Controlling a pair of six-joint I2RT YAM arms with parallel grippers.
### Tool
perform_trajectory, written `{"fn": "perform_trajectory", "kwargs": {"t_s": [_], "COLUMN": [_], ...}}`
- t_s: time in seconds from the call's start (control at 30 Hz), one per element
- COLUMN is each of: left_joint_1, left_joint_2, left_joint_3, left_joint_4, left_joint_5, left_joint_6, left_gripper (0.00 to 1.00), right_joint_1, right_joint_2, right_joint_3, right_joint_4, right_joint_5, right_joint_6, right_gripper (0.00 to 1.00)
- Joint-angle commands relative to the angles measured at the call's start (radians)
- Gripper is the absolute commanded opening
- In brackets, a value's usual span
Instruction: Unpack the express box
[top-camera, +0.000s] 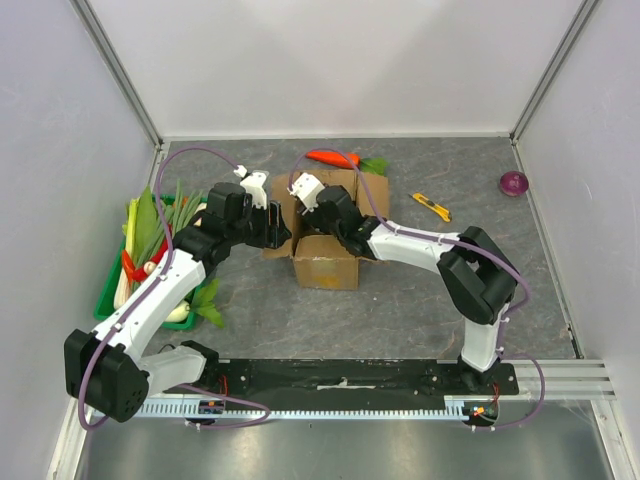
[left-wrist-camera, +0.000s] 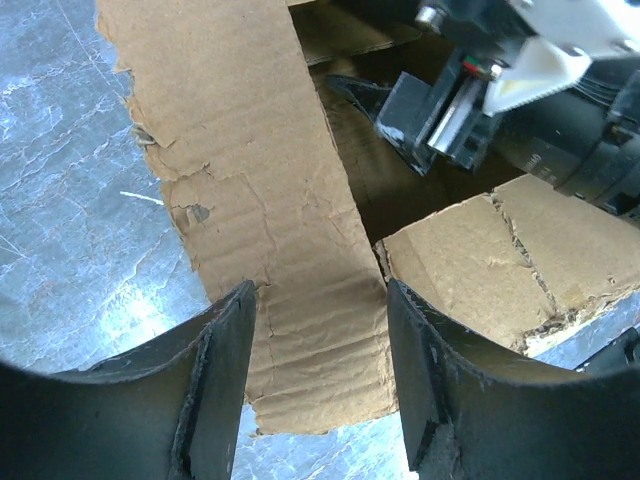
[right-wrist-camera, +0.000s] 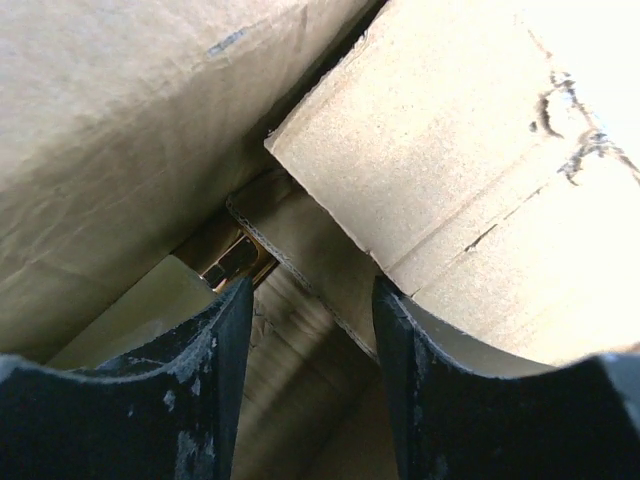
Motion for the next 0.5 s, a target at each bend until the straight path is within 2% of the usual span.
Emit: {"fn": "perform_trajectory", "kwargs": {"t_s": [0.0,0.23,0.47], "left_joint_1": [-0.003,-0.001,-0.001], "left_joint_2": [-0.006,-0.005,0.000], "left_joint_3": [0.003,0.000,0.000], "left_joint_4": [0.036,0.034,0.037], "left_joint_5": [-0.006,-0.006,-0.001], "left_joint_6": [-0.034,-0.031,-0.029], "left_gripper": [0.61,0.61,0.61], "right_joint_1": [0.018,0.030,0.030], "right_joint_2": [-0.100,-0.175,-0.159], "right_joint_3": [-0.041,-0.068,-0.012], "right_joint_4": [0.155,0.215,0.222], "right_joint_5": [0.129,0.226,0.252], "right_joint_6": [-0.031,-0.041,-0.100], "right_gripper": [0.59,0.67,0.71]}}
